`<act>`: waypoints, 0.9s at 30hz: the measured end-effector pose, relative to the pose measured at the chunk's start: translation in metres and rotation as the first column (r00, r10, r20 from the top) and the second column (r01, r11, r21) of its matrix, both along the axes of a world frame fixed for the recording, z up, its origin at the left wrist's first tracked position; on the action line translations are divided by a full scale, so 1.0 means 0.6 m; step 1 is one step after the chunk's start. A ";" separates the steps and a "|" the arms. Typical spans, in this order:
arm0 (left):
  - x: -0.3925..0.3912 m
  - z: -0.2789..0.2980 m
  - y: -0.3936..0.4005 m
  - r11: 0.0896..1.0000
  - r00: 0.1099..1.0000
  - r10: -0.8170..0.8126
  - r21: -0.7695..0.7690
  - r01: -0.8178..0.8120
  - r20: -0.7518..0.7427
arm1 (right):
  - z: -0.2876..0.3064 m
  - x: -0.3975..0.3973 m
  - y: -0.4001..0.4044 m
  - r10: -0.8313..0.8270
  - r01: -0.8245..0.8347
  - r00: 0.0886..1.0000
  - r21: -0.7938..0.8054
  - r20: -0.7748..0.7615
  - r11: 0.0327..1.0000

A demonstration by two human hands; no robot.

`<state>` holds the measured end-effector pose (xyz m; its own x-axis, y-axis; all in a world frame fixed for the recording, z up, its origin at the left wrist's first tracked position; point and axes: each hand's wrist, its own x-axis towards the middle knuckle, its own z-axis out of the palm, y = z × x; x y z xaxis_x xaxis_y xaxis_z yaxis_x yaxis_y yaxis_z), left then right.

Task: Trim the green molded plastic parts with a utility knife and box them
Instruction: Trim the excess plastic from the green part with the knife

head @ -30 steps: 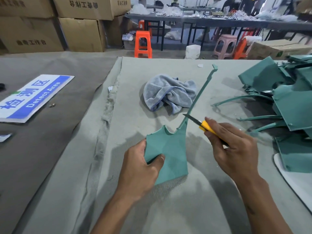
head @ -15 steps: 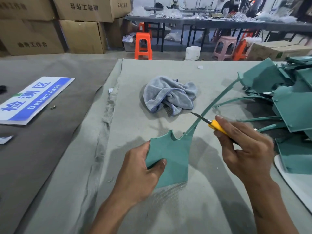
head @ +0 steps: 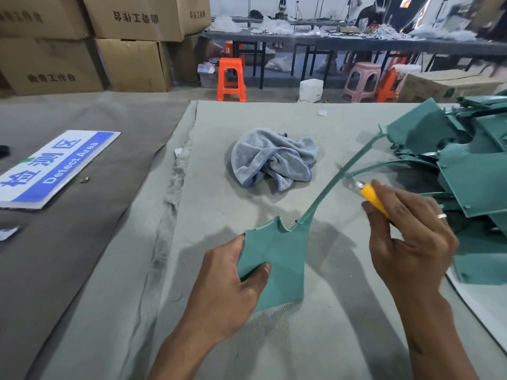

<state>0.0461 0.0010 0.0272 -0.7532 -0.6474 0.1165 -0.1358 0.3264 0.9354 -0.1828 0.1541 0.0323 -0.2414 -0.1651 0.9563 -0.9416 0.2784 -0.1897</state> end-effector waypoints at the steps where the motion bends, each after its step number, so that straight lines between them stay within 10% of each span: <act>1: 0.000 0.000 0.000 1.000 1.000 0.002 -0.004 -0.002 -0.004 | 0.003 0.002 0.001 -0.036 0.038 0.999 -0.067 0.025 0.997; 19: -0.010 -0.006 0.016 0.999 1.000 -0.013 0.051 0.014 -0.014 | 0.010 0.037 -0.023 0.028 0.057 0.974 -0.361 0.226 0.931; 27: -0.013 0.011 0.033 0.956 0.989 -0.126 0.257 0.143 -0.083 | 0.007 0.071 -0.048 0.489 -0.289 0.506 -0.394 0.710 0.872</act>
<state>0.0382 0.0211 0.0339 -0.8319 -0.5548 0.0087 -0.0434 0.0806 0.9958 -0.1405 0.1251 0.0366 -0.8514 -0.2675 0.4511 -0.4030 -0.2166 -0.8892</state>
